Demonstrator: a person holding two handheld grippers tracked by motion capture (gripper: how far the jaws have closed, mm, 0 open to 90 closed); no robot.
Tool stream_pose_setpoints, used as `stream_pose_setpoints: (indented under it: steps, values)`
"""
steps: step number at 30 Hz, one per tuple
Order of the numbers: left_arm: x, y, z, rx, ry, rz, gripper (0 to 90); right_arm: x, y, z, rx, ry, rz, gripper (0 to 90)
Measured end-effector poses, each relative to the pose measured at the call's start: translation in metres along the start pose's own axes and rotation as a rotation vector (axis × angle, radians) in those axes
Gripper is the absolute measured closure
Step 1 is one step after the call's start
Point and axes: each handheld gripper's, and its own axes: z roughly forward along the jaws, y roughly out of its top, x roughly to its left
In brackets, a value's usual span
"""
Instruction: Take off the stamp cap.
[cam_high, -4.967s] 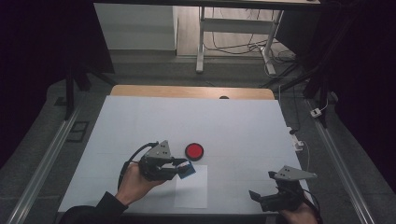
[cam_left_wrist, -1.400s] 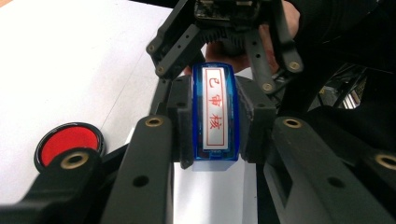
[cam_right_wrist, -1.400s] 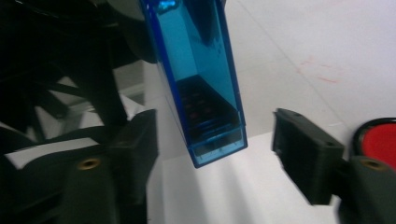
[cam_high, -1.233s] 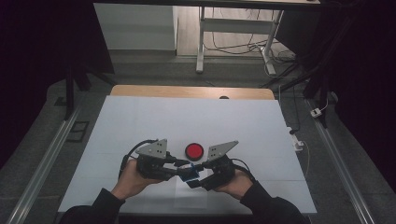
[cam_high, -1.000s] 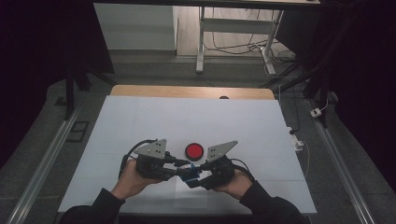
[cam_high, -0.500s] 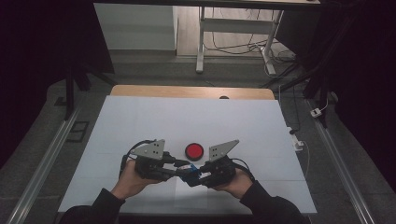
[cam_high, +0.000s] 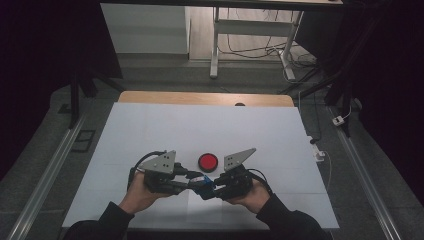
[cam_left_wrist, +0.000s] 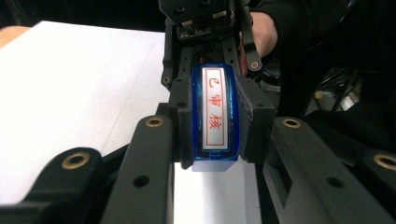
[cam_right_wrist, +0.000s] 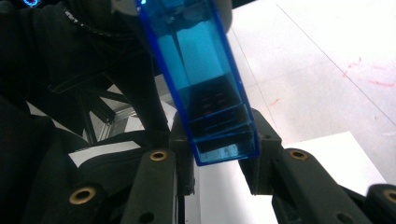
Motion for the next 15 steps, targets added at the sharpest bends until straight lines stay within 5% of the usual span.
stream_pose_setpoints:
  steps: [7,15]
  values:
    - [0.0004,0.0018,-0.0062,-0.016,0.020,0.001,70.7,-0.0005,-0.0014,0.0017,0.044,-0.024,-0.011,69.7]
    - [0.0033,0.0006,-0.0072,-0.005,0.049,-0.063,70.5,0.0043,-0.0019,-0.0007,0.042,-0.096,-0.067,69.3]
